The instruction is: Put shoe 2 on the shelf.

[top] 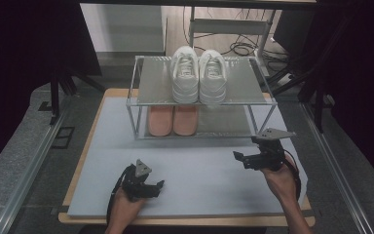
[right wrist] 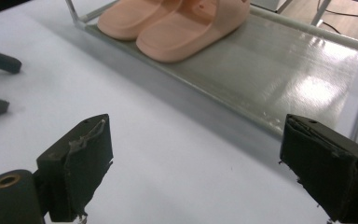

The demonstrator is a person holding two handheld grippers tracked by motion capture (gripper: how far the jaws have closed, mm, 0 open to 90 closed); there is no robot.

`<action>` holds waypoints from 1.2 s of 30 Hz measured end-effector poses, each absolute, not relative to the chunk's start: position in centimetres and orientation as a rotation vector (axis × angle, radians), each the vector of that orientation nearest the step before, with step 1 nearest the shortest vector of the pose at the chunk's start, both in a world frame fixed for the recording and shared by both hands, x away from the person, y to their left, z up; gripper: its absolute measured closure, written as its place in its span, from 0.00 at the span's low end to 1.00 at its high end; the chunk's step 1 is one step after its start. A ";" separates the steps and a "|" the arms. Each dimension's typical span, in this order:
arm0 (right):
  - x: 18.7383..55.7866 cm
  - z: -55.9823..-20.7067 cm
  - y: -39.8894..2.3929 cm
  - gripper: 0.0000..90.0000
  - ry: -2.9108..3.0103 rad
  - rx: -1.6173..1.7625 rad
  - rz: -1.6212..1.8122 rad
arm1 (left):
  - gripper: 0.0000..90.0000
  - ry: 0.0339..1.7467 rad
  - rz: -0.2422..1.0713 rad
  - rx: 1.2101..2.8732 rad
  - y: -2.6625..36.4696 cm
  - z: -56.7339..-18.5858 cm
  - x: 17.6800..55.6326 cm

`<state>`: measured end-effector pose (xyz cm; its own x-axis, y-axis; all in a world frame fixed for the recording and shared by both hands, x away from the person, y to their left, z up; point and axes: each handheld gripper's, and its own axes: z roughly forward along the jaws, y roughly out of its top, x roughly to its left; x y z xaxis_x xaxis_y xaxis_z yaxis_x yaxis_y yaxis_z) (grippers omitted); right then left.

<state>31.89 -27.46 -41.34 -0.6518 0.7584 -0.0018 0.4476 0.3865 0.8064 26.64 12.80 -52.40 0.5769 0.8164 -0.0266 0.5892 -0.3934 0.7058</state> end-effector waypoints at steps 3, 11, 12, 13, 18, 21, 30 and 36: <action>31.3 -42.0 -27.9 0.09 2.284 1.057 1.106 | 0.17 1.115 0.427 2.130 12.8 -52.4 26.6; 29.8 -44.6 -28.9 0.08 2.288 1.085 1.045 | 0.17 1.114 0.426 2.130 12.8 -52.4 26.6; 29.6 -44.9 -29.1 0.08 2.291 1.088 1.044 | 0.17 1.114 0.426 2.130 12.8 -52.4 26.6; 29.4 -45.3 -29.2 0.08 2.287 1.095 1.044 | 0.17 1.114 0.427 2.130 12.8 -52.4 26.6; 28.6 -46.9 -29.9 0.08 2.273 1.128 1.050 | 0.17 1.114 0.427 2.129 12.8 -52.4 26.6; 28.1 -48.1 -30.3 0.08 2.261 1.148 1.050 | 0.17 1.114 0.428 2.129 12.8 -52.4 26.6; 27.7 -51.2 -31.1 0.08 2.265 1.193 0.985 | 0.18 1.112 0.434 2.130 12.8 -52.4 26.6; 27.7 -52.2 -31.2 0.07 2.286 1.214 0.967 | 0.18 1.112 0.434 2.129 12.8 -52.4 26.6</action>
